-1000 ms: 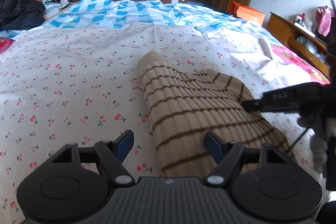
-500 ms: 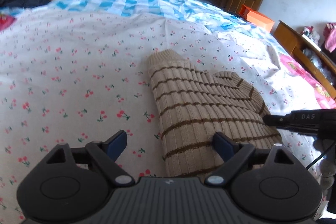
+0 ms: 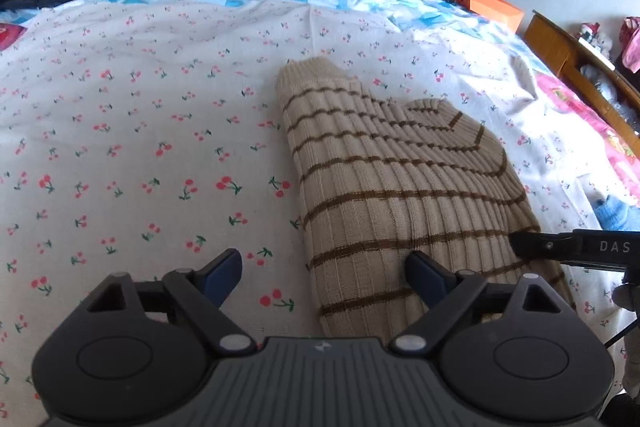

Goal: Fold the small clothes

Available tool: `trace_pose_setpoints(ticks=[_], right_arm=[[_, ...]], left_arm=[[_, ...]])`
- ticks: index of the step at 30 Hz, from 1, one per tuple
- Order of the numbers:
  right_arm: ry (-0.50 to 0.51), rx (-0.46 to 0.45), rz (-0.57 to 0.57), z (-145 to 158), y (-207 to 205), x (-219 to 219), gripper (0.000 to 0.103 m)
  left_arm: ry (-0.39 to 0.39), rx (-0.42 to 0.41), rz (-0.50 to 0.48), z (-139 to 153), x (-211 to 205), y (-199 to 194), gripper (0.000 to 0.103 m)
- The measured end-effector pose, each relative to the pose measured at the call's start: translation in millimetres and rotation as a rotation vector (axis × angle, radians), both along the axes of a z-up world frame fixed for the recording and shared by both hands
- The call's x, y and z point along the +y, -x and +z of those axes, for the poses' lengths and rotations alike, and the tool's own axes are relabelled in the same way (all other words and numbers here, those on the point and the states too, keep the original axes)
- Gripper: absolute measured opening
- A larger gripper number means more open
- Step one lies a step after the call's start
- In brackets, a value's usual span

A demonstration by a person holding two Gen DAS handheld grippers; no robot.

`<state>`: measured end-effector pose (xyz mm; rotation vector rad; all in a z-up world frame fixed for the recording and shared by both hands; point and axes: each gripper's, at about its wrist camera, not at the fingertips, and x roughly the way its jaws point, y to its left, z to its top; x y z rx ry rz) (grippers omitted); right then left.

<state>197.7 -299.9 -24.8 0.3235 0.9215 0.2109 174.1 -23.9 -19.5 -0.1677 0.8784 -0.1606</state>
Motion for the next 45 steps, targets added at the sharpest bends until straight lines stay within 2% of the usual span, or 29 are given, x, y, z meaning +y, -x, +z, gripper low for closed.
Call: trace_pose_setpoints(ticks=[5, 9, 16, 18, 20, 29, 40, 45], right_arm=[[0.038, -0.043, 0.026, 8.4, 20.0, 5.8, 0.040], [0.065, 0.028, 0.014, -7.2, 22.3, 9.2, 0.041], [0.094, -0.066, 0.021, 18.8, 48.6, 13.0, 0.041], [0.123, -0.048, 0.024, 13.9, 53.0, 15.8, 0.045], [0.177, 0.030, 0.027, 1.3, 50.3, 19.8, 0.045], [0.138, -0.031, 0.021, 25.0, 88.8, 25.1, 0.046], [0.149, -0.021, 0.024, 11.2, 134.2, 53.8, 0.046], [0.152, -0.017, 0.025, 6.9, 151.0, 61.0, 0.046]], left_arm=[[-0.005, -0.010, 0.016, 4.9, 0.8, 6.6, 0.094], [-0.061, 0.072, 0.001, -12.9, -10.7, 5.1, 0.095], [-0.110, 0.033, -0.029, -1.9, -24.3, 24.6, 0.095], [-0.114, 0.043, -0.036, -3.9, -27.8, 29.2, 0.095], [-0.127, 0.073, -0.041, -8.7, -31.0, 30.9, 0.095], [-0.140, 0.059, -0.046, 5.5, -36.4, 53.2, 0.095], [-0.185, 0.083, -0.028, 1.1, -31.3, 93.7, 0.095], [-0.180, 0.093, -0.043, -2.7, -33.0, 108.6, 0.095]])
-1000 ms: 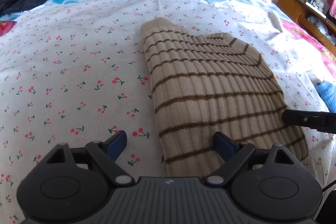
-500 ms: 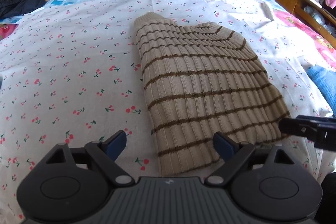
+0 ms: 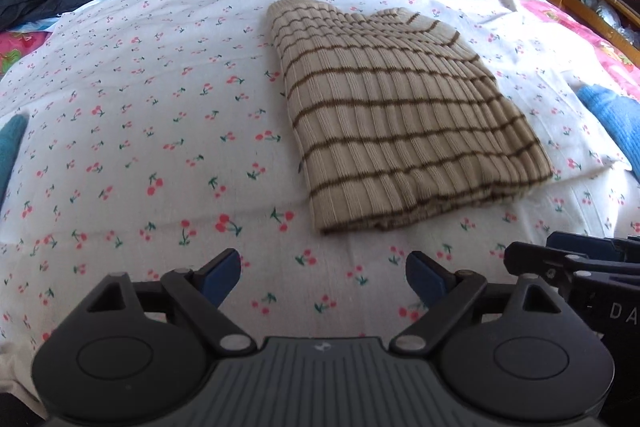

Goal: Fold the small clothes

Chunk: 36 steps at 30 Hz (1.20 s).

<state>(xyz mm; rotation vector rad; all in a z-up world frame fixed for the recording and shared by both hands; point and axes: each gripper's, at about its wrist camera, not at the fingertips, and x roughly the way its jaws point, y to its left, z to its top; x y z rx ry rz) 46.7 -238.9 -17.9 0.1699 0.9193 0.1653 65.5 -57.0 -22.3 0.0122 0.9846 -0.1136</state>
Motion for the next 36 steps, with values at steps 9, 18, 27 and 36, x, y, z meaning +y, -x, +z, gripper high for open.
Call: trace_pose_setpoints(ticks=[9, 18, 27, 36], right_arm=[[0.073, -0.018, 0.025, -4.7, 12.0, 11.4, 0.048], [0.083, -0.005, 0.029, -11.3, 10.6, 12.1, 0.050], [0.090, -0.002, 0.032, -14.7, 10.1, 14.1, 0.051], [0.092, 0.001, 0.031, -15.1, 10.4, 14.1, 0.052]], left_arm=[[0.025, 0.036, 0.008, -11.4, 8.0, 11.4, 0.095], [0.048, 0.040, 0.025, -13.1, 10.2, 11.6, 0.096], [0.035, 0.043, 0.022, -12.6, 8.5, 13.4, 0.097], [0.018, 0.053, 0.022, -12.6, 7.4, 13.1, 0.097]])
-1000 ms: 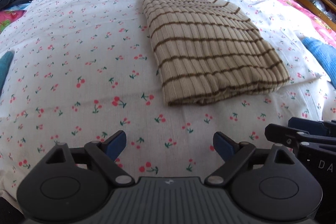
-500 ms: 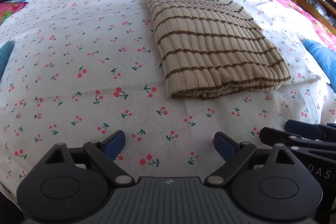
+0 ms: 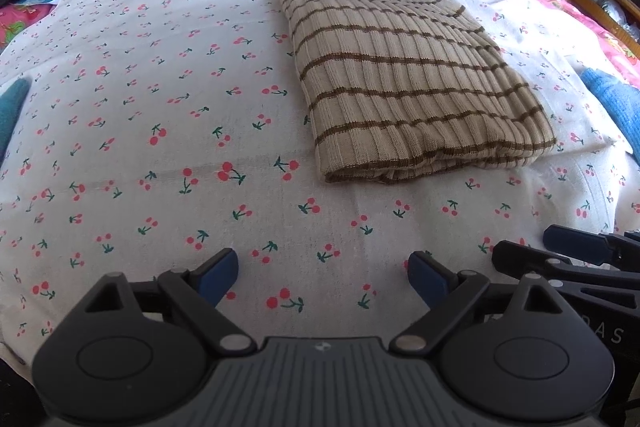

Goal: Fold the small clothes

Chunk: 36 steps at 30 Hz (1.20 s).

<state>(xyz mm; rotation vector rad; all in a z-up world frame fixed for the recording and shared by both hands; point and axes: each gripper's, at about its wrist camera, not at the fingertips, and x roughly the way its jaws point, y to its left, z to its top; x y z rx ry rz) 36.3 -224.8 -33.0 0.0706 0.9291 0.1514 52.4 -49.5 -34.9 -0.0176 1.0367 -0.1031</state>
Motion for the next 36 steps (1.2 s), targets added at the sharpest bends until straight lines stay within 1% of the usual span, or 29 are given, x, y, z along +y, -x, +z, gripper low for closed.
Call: trace_pose_setpoints(ticks=[36], right_arm=[[0.004, -0.002, 0.002, -1.8, -0.3, -0.8, 0.052]], left_arm=[[-0.032, 0.000, 0.009, 1.0, -1.8, 1.7, 0.096]])
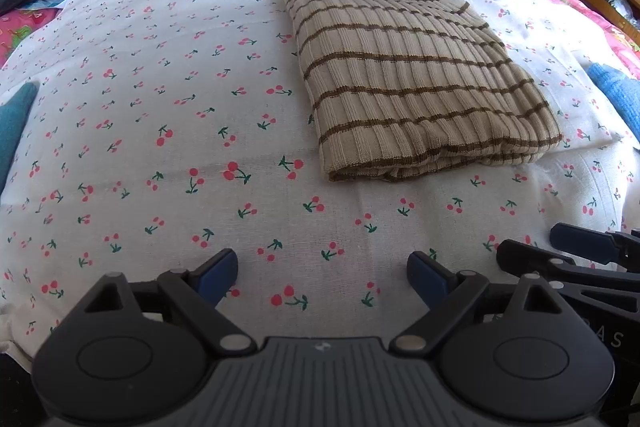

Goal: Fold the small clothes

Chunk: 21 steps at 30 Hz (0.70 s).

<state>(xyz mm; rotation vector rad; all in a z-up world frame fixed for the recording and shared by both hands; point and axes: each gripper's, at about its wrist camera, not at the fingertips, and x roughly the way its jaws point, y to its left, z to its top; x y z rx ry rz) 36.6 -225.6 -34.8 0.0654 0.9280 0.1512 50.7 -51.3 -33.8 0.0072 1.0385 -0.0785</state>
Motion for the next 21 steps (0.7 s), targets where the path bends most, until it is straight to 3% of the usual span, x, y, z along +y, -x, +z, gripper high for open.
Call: trace_pose_setpoints(ticks=[21], right_arm=[[-0.035, -0.021, -0.013, 7.7, 3.5, -2.7, 0.052]], left_arm=[[-0.037, -0.004, 0.000, 8.6, -8.3, -7.0, 0.095]])
